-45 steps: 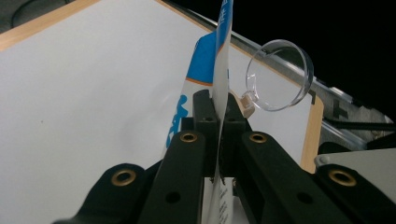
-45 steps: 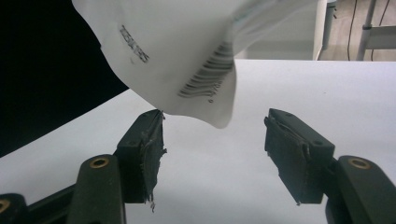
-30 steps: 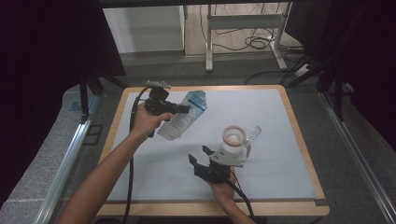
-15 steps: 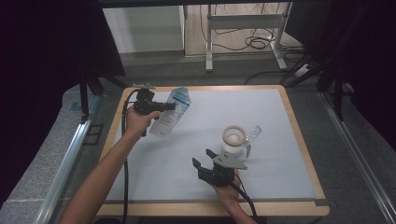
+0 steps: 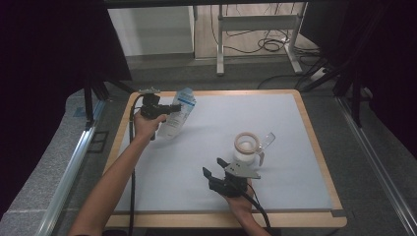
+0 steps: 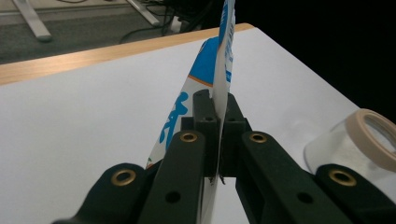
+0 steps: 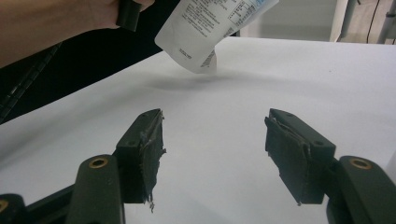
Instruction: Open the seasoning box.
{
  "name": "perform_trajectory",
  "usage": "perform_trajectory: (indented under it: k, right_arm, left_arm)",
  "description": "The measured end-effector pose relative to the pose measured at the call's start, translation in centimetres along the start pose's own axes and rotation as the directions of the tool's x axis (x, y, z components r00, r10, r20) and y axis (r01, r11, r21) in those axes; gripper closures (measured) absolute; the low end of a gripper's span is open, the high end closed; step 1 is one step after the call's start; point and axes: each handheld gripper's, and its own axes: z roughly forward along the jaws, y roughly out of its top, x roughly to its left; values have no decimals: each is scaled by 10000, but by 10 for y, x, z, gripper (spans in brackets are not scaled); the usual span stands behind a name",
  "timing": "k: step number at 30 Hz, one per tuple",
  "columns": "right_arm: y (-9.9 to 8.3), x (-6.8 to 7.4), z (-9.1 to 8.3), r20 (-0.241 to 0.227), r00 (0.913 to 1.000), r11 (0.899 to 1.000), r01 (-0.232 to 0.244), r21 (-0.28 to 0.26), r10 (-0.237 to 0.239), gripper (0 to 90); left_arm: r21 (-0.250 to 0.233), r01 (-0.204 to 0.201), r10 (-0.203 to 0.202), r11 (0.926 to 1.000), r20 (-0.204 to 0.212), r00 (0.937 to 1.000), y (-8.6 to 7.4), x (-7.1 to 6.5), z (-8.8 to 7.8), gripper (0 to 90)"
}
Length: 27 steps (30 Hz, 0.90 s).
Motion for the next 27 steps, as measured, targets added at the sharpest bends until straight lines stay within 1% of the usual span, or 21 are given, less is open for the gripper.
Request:
perform_trajectory:
  k: [4,6,10,13,16,19,21,23,25,27]
  right_arm:
    - [-1,0,0,22,10000,10000,7,40,-7,373]
    - [-1,0,0,26,10000,10000,-30,20,30,373]
    - [0,1,-2,17,10000,10000,2,-15,-2,373]
    - [0,2,-2,-1,10000,10000,48,-29,-48,373]
    - [0,4,-2,-37,10000,9999,91,-57,-91,373]
    - [1,4,-3,-52,9999,9999,144,-60,-144,373]
    - [1,5,-3,-62,9999,9999,148,-63,-148,373]
    - [1,5,-4,-71,9998,9998,171,-74,-171,373]
    - [1,5,-4,-62,9998,9998,189,-75,-190,373]
    - [0,5,-5,-64,9998,9998,166,-69,-166,373]
  left_arm:
    - [-89,88,-89,9999,-95,9999,-9,9,2,900]
    - [-324,141,-143,9994,-41,9999,-13,12,-2,899]
    - [-447,40,-44,9990,-90,9999,-21,12,-14,897]
    - [-481,9,-21,9988,-243,9997,-31,12,-27,894]
    - [-432,51,-65,9991,-335,9994,-39,13,-39,894]
    - [-372,-82,62,9993,-513,9987,-47,11,-50,892]
    - [-345,-116,99,9993,-502,9987,-52,9,-55,891]
    - [-265,-196,177,9995,-701,9974,-56,7,-60,889]
    - [-275,-244,225,9993,-673,9975,-62,7,-65,885]
    - [-278,-285,262,9992,-803,9964,-68,6,-69,880]
